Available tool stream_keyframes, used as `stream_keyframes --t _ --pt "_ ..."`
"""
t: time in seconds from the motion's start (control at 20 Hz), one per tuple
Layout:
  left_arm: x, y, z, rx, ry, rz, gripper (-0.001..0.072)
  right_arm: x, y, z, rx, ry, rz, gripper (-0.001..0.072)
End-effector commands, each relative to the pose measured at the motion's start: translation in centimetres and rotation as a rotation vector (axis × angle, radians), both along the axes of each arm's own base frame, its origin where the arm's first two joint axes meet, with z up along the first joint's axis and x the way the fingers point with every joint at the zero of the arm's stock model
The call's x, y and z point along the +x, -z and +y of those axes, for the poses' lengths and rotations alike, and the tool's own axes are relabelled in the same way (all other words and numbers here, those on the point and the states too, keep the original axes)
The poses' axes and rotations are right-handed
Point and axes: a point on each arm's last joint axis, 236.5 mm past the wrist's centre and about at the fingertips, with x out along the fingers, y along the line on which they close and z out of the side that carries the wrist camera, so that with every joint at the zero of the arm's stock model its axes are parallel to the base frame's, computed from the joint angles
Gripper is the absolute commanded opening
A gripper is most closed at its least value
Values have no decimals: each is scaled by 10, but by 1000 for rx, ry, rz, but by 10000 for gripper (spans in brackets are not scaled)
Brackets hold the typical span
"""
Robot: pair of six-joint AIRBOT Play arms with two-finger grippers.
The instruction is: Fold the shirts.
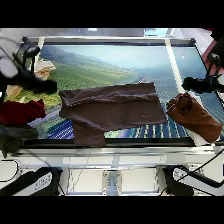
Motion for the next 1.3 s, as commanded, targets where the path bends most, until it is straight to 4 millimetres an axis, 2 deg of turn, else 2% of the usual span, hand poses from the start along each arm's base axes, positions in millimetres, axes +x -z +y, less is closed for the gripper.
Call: stream_keyframes --t 0.0,0.1,0.15,0.2,0.25,0.35,0.4,0.7,0.85,1.0,1.15,1.25 --pt "-74 66 -5 -48 -44 70 331 -7 -24 9 56 -8 -58 446" --pt "-112 118 -14 -134 -169 149 331 -2 -29 16 87 -15 -87 446" --pt "-123 138 -21 -192 -251 185 330 0 -31 17 94 -17 -97 446" --pt "-131 151 -29 -238 -277 215 331 1 -32 19 102 -20 -100 446" --pt "-133 158 -39 -290 -292 225 371 1 -32 20 107 -21 -101 446" --pt "-132 162 -50 -347 -306 234 498 2 -34 25 119 -40 -111 446" --pt "-131 165 -49 -349 -320 243 529 3 -36 29 132 -49 -119 446" --pt "-140 192 -58 -369 -347 376 529 6 -41 38 156 -82 -141 446" --pt "-138 194 -73 -433 -328 401 520 6 -41 38 156 -82 -141 446" --pt "-140 201 -78 -445 -310 429 520 6 -41 38 157 -82 -141 446" --pt "-136 204 -76 -444 -322 416 457 3 -39 40 160 -88 -127 446" --pt "-133 203 -79 -448 -321 403 176 -2 -35 43 169 -99 -101 446"
